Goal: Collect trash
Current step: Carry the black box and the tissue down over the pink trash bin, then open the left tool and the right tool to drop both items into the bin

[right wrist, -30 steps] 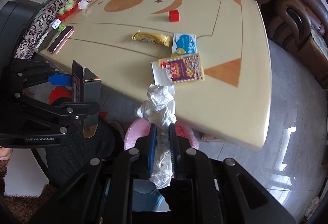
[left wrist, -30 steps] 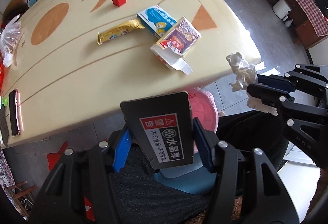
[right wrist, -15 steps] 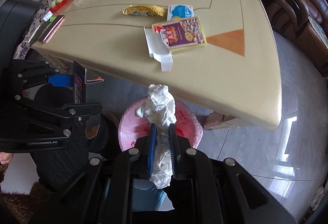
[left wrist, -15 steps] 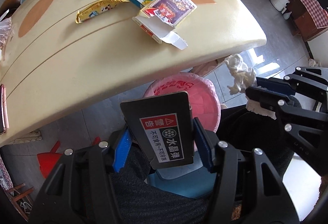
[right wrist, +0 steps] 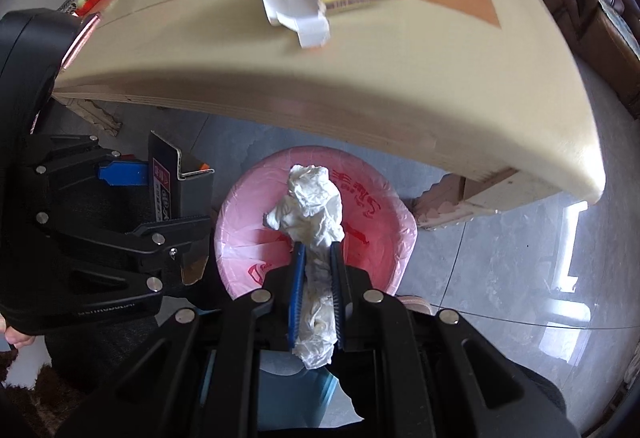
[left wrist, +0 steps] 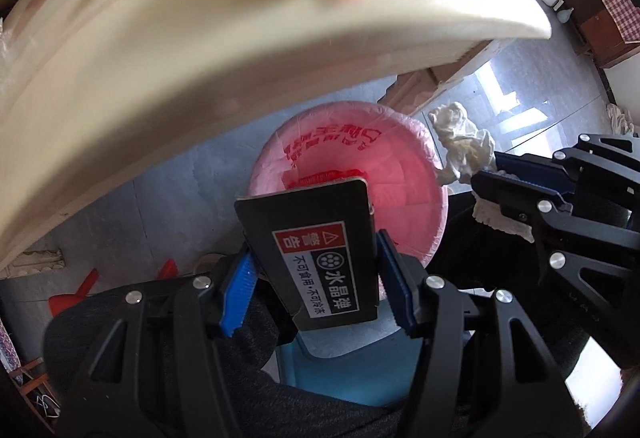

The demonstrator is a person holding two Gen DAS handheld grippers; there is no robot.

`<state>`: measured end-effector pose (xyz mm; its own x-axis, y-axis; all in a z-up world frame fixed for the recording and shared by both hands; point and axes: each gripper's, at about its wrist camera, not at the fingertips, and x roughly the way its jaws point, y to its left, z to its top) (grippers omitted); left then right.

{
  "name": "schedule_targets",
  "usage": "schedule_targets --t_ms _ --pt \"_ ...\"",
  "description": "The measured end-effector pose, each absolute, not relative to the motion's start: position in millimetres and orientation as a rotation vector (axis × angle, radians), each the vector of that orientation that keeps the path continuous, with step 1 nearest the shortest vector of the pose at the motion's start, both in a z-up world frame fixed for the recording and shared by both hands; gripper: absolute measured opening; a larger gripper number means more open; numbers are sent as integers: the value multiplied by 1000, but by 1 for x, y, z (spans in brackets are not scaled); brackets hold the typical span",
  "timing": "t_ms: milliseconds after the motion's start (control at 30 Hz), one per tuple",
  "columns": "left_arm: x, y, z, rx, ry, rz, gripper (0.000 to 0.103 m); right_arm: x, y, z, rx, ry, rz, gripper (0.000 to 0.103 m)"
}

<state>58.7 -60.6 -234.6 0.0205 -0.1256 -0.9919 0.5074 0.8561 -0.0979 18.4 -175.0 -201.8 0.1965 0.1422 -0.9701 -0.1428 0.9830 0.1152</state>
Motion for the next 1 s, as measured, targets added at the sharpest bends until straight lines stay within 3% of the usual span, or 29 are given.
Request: schedule_targets --t_ms 300,1000 --pt "66 -58 -293 204 1575 -475 56 20 -182 -263 51 1438 167 13" --pt "78 -69 -366 243 1672 -442 56 41 -183 -361 96 1549 224 14"
